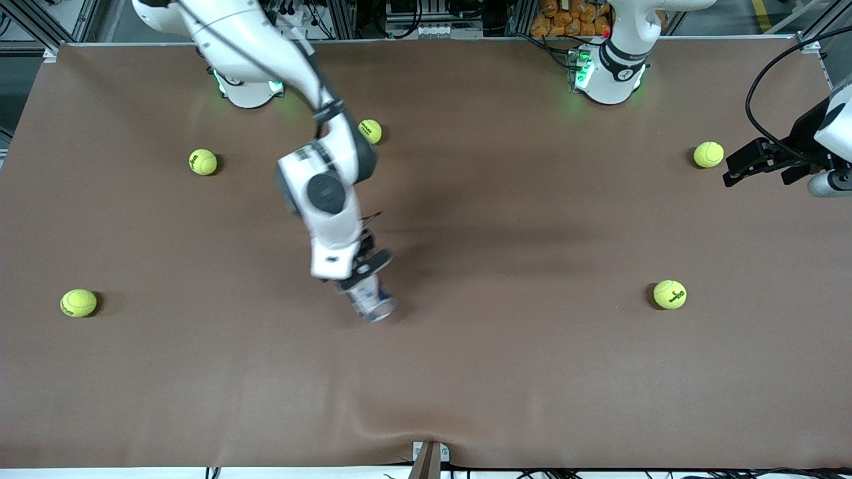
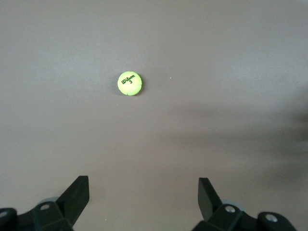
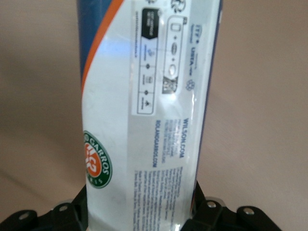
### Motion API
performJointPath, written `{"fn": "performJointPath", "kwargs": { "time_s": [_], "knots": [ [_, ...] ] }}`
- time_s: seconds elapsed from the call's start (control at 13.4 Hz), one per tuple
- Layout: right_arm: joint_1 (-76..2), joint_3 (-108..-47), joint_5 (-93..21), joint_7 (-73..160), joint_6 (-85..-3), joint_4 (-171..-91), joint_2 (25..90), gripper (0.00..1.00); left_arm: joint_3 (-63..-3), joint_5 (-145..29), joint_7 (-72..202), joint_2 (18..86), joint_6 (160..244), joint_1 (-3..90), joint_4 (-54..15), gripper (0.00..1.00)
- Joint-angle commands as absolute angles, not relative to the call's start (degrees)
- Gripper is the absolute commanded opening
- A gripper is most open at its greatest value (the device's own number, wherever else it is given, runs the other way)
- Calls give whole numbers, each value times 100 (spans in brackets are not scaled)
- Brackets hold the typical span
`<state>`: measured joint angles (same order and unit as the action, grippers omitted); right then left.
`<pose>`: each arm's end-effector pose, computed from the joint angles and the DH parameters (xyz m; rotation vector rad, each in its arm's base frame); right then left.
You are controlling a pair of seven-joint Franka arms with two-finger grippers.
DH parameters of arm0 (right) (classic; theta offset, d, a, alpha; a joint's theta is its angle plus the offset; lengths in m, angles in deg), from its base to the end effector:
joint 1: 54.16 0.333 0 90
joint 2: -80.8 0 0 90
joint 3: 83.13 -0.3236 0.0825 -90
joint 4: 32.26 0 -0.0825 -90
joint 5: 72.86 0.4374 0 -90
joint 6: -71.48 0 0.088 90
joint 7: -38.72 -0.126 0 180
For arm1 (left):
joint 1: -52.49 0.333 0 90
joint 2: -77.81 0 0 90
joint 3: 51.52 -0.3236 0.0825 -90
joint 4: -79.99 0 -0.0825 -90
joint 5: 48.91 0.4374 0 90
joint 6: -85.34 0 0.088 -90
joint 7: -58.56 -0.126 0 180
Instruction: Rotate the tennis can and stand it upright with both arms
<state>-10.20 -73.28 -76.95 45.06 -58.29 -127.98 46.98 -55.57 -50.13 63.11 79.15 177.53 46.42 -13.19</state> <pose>0.5986 0.4142 0.2213 2.7721 1.1404 0.0700 0.6031 -0.0234 0.6014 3.1176 0.0700 0.0074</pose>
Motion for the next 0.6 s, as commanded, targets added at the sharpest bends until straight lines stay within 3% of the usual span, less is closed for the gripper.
{"fn": "performJointPath", "kwargs": {
  "time_s": [0.0, 0.52],
  "knots": [
    [-558, -7259, -8111, 4881, -5816, -12569, 4477, 79, -5539, -5058, 6208, 7887, 17665, 4678, -1282, 100],
    [507, -7259, -9341, 5516, -6807, -12516, 3994, 78, -5547, -5076, 6216, 7860, 17595, 4678, -1282, 100]
  ]
}}
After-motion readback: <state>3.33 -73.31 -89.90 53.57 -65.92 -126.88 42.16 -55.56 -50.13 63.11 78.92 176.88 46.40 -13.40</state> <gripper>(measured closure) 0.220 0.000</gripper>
